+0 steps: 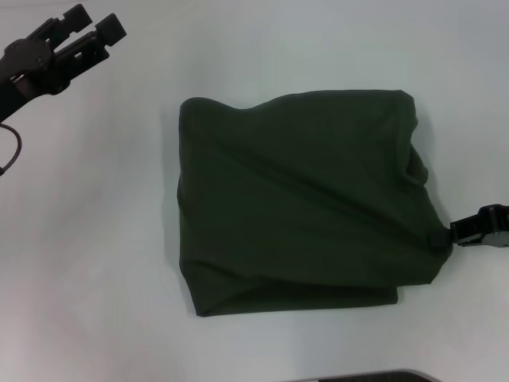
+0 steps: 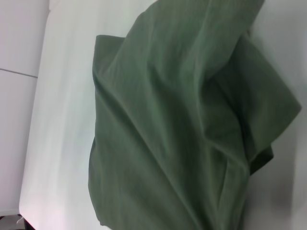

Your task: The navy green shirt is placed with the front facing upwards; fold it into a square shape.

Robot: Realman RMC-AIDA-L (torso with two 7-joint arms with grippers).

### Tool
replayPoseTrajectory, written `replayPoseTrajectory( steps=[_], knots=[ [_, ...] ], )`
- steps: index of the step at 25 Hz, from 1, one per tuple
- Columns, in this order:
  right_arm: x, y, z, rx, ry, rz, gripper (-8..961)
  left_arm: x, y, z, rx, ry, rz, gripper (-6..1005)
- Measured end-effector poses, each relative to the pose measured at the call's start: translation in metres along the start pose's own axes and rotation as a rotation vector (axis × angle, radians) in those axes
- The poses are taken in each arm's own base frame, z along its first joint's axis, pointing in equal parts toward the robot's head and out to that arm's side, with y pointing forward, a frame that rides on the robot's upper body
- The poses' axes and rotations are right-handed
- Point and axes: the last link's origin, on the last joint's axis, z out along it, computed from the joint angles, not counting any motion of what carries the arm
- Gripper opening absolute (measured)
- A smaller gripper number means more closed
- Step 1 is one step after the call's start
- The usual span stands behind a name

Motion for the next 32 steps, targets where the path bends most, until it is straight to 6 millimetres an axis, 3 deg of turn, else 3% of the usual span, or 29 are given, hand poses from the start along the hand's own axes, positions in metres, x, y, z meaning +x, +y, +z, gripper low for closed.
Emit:
replayPoseTrajectory(
  steps=[5, 11, 16, 21, 29, 32],
  knots=[
    [-0.001, 0.004, 0.004, -0.015, 0.017, -0.007, 54, 0.001, 0.0, 0.001, -0.003, 0.0, 0.002, 917],
    [-0.001, 0.004, -0.002, -0.035, -0.021, 0.003, 307, 0.001, 0.0, 0.001, -0.001, 0.0, 0.003, 917],
    [0.002, 0.001, -0.027, -0.062, -0.128, 0.008, 462, 0.002, -0.001, 0.0, 0.0, 0.0, 0.004, 917],
    [-0.004, 0.012, -0.043, -0.156, -0.245, -0.065, 458, 0.002, 0.0, 0.002, -0.007, -0.004, 0.006, 917],
    [-0.045, 0.041, -0.003, -0.219, -0.283, -0.234, 455, -0.005, 0.003, 0.006, -0.022, -0.011, -0.019, 917],
    [-0.057, 0.046, 0.015, -0.196, -0.289, -0.258, 414, -0.006, 0.004, 0.008, -0.029, -0.014, -0.024, 917]
  ],
)
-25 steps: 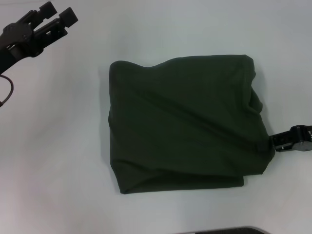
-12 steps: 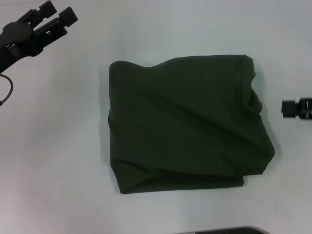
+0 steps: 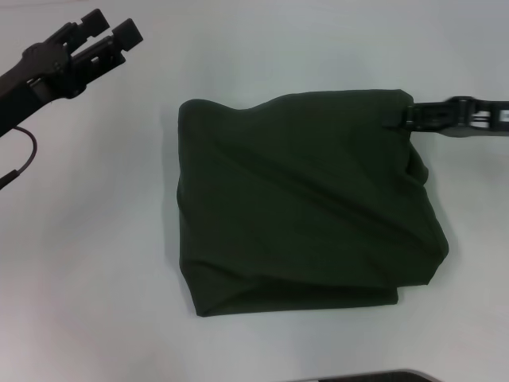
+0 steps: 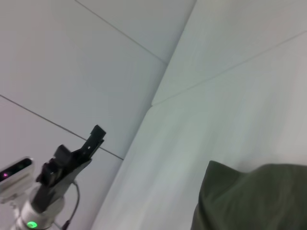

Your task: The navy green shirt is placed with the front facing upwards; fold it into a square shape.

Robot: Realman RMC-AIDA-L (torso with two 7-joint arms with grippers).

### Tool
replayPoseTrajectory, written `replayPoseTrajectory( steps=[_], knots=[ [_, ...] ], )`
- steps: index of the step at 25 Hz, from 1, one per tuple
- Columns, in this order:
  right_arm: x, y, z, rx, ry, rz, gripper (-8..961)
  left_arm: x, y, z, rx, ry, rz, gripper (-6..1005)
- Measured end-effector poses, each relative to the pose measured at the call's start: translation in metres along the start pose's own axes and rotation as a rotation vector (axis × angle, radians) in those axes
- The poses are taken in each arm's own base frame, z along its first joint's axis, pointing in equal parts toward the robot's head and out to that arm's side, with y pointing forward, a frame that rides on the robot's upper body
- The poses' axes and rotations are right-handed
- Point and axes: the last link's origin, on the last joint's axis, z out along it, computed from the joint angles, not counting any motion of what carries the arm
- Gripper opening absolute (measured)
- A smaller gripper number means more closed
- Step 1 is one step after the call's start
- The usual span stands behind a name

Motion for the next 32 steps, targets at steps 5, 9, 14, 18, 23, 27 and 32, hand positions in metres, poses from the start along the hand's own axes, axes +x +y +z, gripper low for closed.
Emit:
replayPoseTrajectory(
  steps=[5, 9, 14, 18, 23, 27, 32],
  knots=[
    [-0.003, -0.01, 0.023, 0.07, -0.003, 0.001, 285, -0.002, 0.001, 0.001, -0.004, -0.001, -0.008, 917],
    [0.0, -0.022, 0.036, 0.143, 0.01, 0.007, 150, -0.003, 0.001, 0.001, -0.003, -0.001, -0.009, 917],
    [0.0, -0.037, 0.043, 0.247, 0.003, -0.001, 132, -0.003, 0.0, 0.001, 0.005, -0.001, -0.01, 917],
    [-0.002, -0.046, 0.041, 0.31, -0.023, 0.0, 133, -0.003, -0.001, 0.001, 0.008, 0.0, -0.011, 917],
    [-0.006, -0.052, 0.038, 0.356, -0.055, -0.007, 133, -0.003, -0.002, 0.001, 0.021, -0.002, -0.014, 917],
    [-0.013, -0.044, 0.031, 0.307, -0.125, -0.049, 133, -0.003, -0.003, 0.001, 0.023, -0.004, -0.014, 919],
    [-0.022, -0.023, 0.031, 0.178, -0.172, -0.122, 132, -0.003, -0.004, 0.0, 0.031, -0.004, -0.015, 919]
  ],
)
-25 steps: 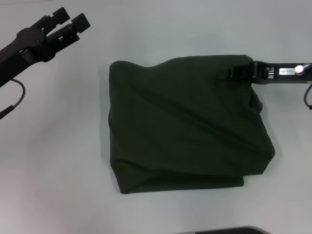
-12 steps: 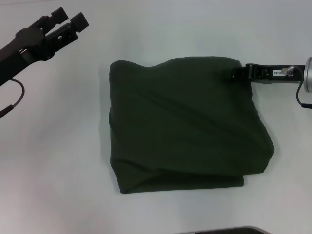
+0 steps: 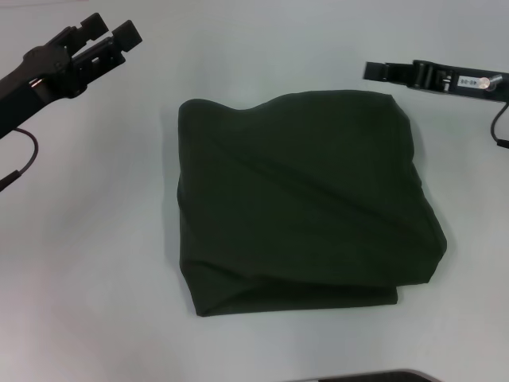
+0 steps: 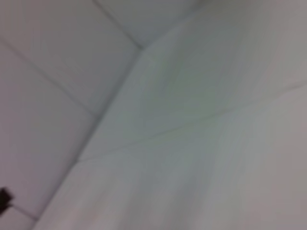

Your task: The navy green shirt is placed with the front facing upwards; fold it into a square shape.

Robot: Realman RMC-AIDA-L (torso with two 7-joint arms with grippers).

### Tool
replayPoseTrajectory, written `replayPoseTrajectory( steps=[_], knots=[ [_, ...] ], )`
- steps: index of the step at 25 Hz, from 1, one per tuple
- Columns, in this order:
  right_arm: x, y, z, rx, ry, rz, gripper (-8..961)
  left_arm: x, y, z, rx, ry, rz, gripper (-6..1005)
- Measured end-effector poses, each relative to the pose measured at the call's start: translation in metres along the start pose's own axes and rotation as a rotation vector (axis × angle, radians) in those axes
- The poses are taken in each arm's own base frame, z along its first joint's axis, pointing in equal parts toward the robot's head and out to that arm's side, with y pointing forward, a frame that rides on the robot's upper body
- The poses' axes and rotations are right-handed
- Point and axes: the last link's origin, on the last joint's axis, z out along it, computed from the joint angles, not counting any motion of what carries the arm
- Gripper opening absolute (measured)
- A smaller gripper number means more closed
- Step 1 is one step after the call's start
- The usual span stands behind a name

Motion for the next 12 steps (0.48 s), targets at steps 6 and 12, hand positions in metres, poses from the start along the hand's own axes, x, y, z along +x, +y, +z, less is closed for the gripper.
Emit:
replayPoseTrajectory(
  steps=[6, 12],
  knots=[
    [0.007, 0.027, 0.035, -0.103, 0.158, -0.091, 132, 0.0, -0.001, 0.0, 0.005, 0.001, -0.001, 918],
    [0.02, 0.033, 0.063, -0.076, 0.271, -0.141, 133, 0.0, -0.001, 0.0, 0.005, 0.002, -0.001, 918]
  ],
)
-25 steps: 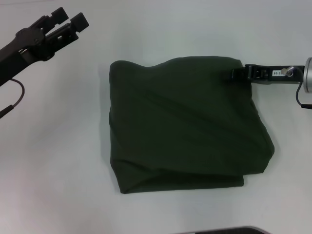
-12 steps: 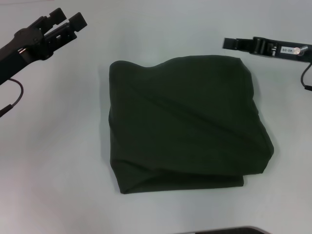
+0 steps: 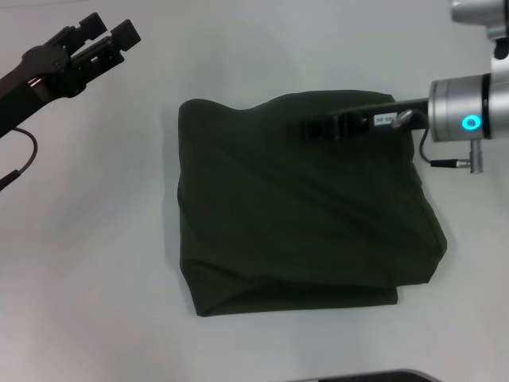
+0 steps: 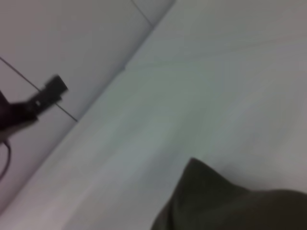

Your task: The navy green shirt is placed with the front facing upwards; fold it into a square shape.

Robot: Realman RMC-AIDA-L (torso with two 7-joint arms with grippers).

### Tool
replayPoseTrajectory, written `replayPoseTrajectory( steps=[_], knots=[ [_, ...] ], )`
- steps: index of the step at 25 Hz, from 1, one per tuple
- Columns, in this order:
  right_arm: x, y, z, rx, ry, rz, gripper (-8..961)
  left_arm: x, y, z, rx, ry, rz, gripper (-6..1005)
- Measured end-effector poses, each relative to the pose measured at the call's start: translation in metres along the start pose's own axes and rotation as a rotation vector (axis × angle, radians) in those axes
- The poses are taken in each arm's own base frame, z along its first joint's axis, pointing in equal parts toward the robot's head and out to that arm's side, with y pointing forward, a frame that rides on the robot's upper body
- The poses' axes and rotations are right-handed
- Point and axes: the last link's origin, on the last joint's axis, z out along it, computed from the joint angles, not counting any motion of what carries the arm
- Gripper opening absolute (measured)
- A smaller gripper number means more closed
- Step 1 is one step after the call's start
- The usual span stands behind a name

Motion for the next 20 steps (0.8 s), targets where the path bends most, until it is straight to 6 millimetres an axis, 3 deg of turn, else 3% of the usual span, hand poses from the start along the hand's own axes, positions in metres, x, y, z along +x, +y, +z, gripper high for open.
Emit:
replayPoseTrajectory(
  steps=[6, 13, 20],
  knots=[
    [0.008, -0.014, 0.01, 0.106, 0.025, 0.011, 133, 0.001, -0.001, 0.0, 0.003, 0.002, 0.001, 918],
    [0.01, -0.027, 0.008, 0.181, -0.017, 0.038, 124, 0.001, -0.001, 0.0, 0.003, 0.002, 0.001, 917],
    [0.006, -0.011, 0.006, 0.069, -0.041, -0.013, 126, 0.001, -0.001, -0.002, 0.006, 0.004, 0.0, 918]
  ],
)
